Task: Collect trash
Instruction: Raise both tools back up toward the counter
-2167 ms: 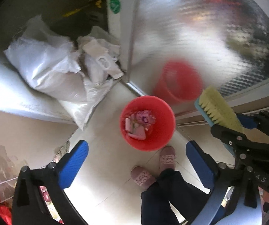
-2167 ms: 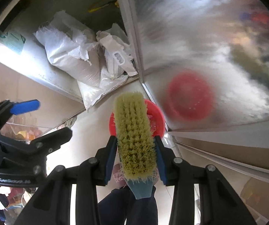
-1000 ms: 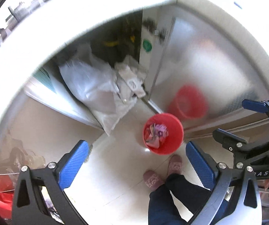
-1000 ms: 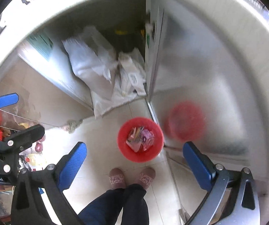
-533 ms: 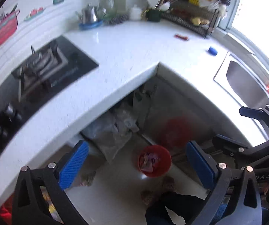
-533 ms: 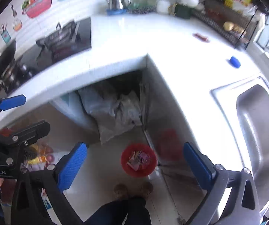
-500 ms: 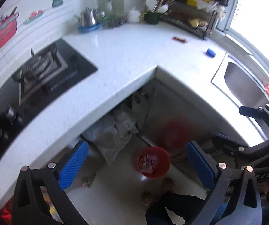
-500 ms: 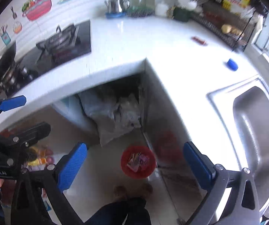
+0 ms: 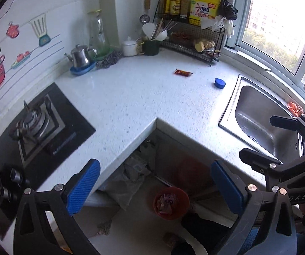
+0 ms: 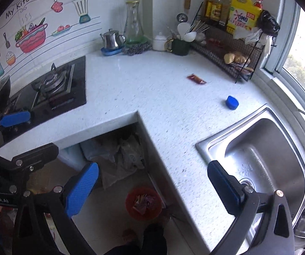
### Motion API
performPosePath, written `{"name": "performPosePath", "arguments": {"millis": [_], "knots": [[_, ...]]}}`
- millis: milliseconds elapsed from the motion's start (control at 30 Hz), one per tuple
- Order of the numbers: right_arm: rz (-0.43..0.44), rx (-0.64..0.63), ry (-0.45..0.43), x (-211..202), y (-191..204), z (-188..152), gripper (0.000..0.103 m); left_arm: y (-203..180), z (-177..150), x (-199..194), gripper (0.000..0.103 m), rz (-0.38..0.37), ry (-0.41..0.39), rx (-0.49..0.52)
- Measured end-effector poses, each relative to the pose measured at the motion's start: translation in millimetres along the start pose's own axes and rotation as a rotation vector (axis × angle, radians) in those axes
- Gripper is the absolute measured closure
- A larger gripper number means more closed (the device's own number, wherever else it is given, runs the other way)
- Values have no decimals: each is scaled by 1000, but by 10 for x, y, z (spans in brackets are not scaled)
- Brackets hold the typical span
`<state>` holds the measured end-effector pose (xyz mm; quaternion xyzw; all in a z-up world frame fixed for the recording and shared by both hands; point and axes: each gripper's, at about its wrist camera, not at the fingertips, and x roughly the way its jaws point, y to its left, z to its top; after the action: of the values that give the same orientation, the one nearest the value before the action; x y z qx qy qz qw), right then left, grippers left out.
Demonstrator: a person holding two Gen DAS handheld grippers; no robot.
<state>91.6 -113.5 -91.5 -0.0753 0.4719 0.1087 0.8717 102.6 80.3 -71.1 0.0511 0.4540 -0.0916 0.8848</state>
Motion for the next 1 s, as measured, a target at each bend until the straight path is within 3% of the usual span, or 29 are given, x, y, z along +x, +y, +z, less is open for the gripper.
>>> {"name": "performPosePath", "arguments": {"millis": [467,733,1000], "knots": [[-13,40,-5,403,-754,773,1,-246,1170,787,0,-2,19,71],[26,-1,48,932,-1143,1263,1,-249,1757,1450,0,7,75,36],[93,-43,109,1572,-1421,1645,1,-193,2113,2203,0,45,155,-2]]}}
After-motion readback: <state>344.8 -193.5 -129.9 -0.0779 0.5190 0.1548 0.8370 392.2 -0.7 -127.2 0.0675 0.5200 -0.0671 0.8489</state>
